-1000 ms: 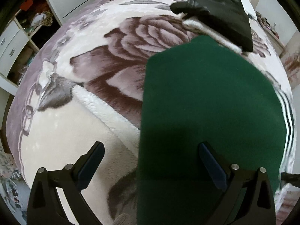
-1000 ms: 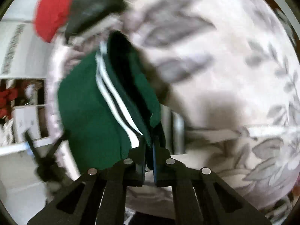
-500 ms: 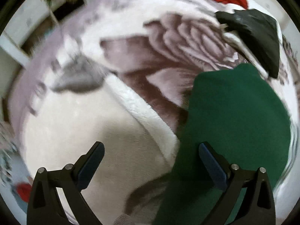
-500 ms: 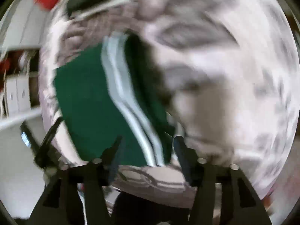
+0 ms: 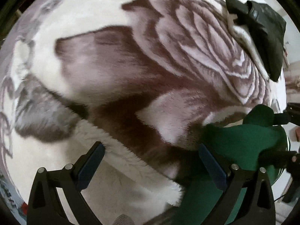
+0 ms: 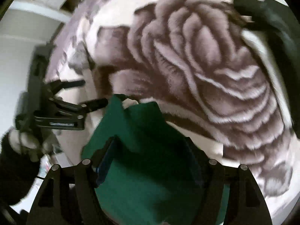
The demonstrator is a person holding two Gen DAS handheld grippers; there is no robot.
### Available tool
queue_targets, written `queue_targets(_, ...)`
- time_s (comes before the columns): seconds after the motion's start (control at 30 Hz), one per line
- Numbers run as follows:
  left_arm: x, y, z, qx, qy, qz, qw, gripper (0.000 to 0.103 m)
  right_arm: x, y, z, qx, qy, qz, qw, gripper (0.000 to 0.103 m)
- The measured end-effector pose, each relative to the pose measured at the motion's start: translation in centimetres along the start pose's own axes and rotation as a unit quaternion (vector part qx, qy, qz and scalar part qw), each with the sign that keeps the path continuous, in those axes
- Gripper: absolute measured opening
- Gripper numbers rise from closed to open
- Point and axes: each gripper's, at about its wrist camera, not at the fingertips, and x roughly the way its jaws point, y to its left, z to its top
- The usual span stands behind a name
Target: Fold large clothes
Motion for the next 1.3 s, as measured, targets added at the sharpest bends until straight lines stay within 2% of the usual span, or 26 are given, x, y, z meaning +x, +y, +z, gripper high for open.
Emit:
queue_targets(0.1, 1.1, -0.4, 0.4, 0.013, 0.003, 0.009, 0.9999, 0.103, 1.3, 0.8, 0.8, -0.021, 0.013, 0.008, 1.0, 0.072)
queue_targets(0.13, 1.5, -0.3, 0.5, 0.013, 0.007, 0.008, 0.9999, 0.103, 1.7, 1.0, 1.0, -0.025, 0.013, 0.002, 1.0, 0.062)
queue_targets(0.17, 1.7, -0.1, 0.6, 0.011, 0.01, 0.007, 0.9999, 0.103, 2.5, 0.9, 1.1, -0.017, 0.026, 0.006, 1.0, 0.057)
queue_targets(0.23, 2.1, 0.1, 0.7, 0.005, 0.011, 0.002, 0.9999, 0.103, 3.4, 0.1, 1.2, 0.038, 0.04, 0.027, 0.998, 0.044)
queue_targets(0.27, 2.1, 0.1, 0.7, 0.003, 0.011, 0.0, 0.9999, 0.103, 3.7, -0.9, 1.0, 0.088, 0.043, 0.053, 0.994, 0.041)
queue_targets(0.3, 2.2, 0.2, 0.8, 0.002, 0.011, -0.003, 0.9999, 0.103, 3.9, -2.1, 0.5, 0.147, 0.046, 0.088, 0.984, 0.039)
queue_targets(0.33, 2.2, 0.3, 0.8, 0.0, 0.011, -0.007, 0.9999, 0.103, 4.1, -3.6, -0.2, 0.209, 0.05, 0.128, 0.968, 0.038)
queue_targets(0.37, 2.3, 0.5, 0.9, -0.003, 0.012, -0.011, 0.9999, 0.103, 4.4, -4.8, -1.0, 0.258, 0.054, 0.166, 0.95, 0.038)
queue_targets(0.4, 2.3, 0.8, 0.9, -0.005, 0.013, -0.014, 0.9998, 0.103, 4.9, -6.1, -2.1, 0.31, 0.061, 0.21, 0.925, 0.038)
queue_targets(0.43, 2.4, 0.9, 1.1, -0.008, 0.014, -0.017, 0.9997, 0.103, 5.6, -7.1, -2.9, 0.344, 0.07, 0.245, 0.904, 0.038)
queue_targets(0.47, 2.4, 1.1, 1.2, -0.009, 0.015, -0.019, 0.9997, 0.103, 6.0, -7.5, -3.3, 0.346, 0.078, 0.263, 0.897, 0.038)
queue_targets(0.5, 2.4, 1.2, 1.4, -0.01, 0.016, -0.021, 0.9996, 0.103, 5.8, -7.4, -3.0, 0.328, 0.08, 0.262, 0.904, 0.038)
queue_targets(0.57, 2.1, 1.8, 2.2, -0.012, 0.017, -0.025, 0.9995, 0.103, 4.8, -6.4, -1.8, 0.267, 0.083, 0.235, 0.931, 0.043)
queue_targets(0.63, 1.2, 2.9, 2.7, -0.02, 0.012, -0.03, 0.9993, 0.103, 3.1, -4.5, -0.3, 0.187, 0.085, 0.187, 0.961, 0.052)
queue_targets(0.73, 0.5, 3.7, 2.9, -0.034, 0.005, -0.031, 0.9989, 0.103, 1.3, -1.8, 1.3, 0.087, 0.064, 0.117, 0.987, 0.058)
queue_targets(0.83, -0.1, 4.5, 2.6, -0.041, -0.003, -0.018, 0.999, 0.103, 1.9, 0.4, 2.6, 0.003, 0.071, 0.069, 0.995, 0.062)
queue_targets(0.93, -0.6, 5.6, 1.7, -0.044, -0.007, 0.002, 0.999, 0.103, 4.3, 1.5, 3.0, -0.055, 0.093, 0.028, 0.994, 0.061)
queue_targets(0.97, -0.6, 6.1, 1.6, -0.046, -0.005, 0.003, 0.9989, 0.103, 5.0, 1.5, 3.1, -0.046, 0.093, 0.032, 0.994, 0.058)
queue_targets(1.0, -0.5, 6.9, 1.2, -0.05, -0.003, 0.002, 0.9987, 0.103, 5.4, 0.9, 3.2, -0.012, 0.099, 0.052, 0.994, 0.044)
queue_targets(1.03, -0.5, 7.3, 1.1, -0.053, -0.003, 0.0, 0.9986, 0.103, 6.1, -0.5, 3.1, 0.068, 0.12, 0.1, 0.985, 0.038)
queue_targets(1.07, -0.6, 7.8, 1.1, -0.056, -0.003, -0.001, 0.9984, 0.103, 6.4, -1.6, 2.9, 0.114, 0.13, 0.134, 0.976, 0.036)
queue_targets(1.13, -0.8, 8.6, 1.0, -0.06, -0.006, -0.008, 0.9981, 0.103, 6.5, -4.4, 1.3, 0.243, 0.14, 0.237, 0.93, 0.033)
queue_targets(1.17, -0.9, 9.0, 1.0, -0.062, -0.007, -0.011, 0.998, 0.103, 6.5, -5.6, 0.1, 0.294, 0.138, 0.29, 0.9, 0.032)
queue_targets(1.23, -1.1, 9.6, 1.1, -0.064, -0.01, -0.012, 0.9978, 0.103, 6.8, -7.8, -2.1, 0.366, 0.121, 0.355, 0.851, 0.03)
queue_targets(1.3, -1.1, 10.3, 1.1, -0.064, -0.008, -0.007, 0.9979, 0.103, 8.6, -10.1, -4.5, 0.423, 0.11, 0.376, 0.817, 0.029)
